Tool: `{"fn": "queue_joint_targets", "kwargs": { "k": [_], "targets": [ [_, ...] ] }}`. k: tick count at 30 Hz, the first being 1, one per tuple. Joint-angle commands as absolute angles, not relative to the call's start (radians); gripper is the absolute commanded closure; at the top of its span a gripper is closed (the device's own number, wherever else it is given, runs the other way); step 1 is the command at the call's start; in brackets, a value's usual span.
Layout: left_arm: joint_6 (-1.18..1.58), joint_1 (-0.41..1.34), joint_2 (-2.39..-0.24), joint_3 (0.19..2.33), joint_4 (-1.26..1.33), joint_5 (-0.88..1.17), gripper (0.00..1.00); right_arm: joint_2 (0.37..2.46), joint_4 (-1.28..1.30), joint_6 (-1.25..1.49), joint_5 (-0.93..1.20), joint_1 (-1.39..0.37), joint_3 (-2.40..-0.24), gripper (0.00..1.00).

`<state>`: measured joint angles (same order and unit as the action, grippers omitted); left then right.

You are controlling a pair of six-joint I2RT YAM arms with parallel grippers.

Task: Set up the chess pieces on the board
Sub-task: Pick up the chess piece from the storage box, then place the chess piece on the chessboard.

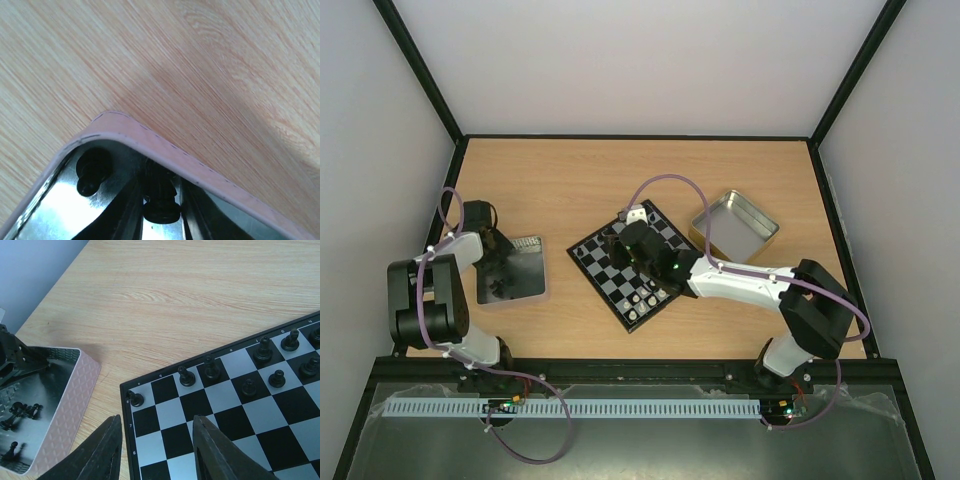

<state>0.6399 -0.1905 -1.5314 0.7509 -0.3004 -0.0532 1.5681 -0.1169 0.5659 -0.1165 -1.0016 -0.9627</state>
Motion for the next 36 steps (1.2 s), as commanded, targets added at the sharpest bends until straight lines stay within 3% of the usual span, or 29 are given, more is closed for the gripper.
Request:
{"fn": "queue_joint_targets", "kwargs": {
  "k": [1, 15, 26, 36],
  "targets": [
    [0.644, -0.194, -1.546, 0.755, -0.293, -0.051, 0.81, 1.535, -0.118, 0.574, -0.160, -0.996, -0.957, 0.62],
    [0.639, -0.166, -1.355, 0.718, -0.357, 0.052, 0.85, 1.485, -0.119, 0.611, -0.101, -0.978, -0.948, 0.63],
    [0.585, 0.072, -1.066, 0.730, -0.352, 0.322, 0.84, 1.401, -0.189, 0.739, 0.357, -0.791, -0.906, 0.61],
    [0.427, 0.264, -1.031, 0.844, -0.174, 0.656, 0.83, 1.351, -0.252, 0.840, 0.696, -0.639, -0.930, 0.58]
  ]
}}
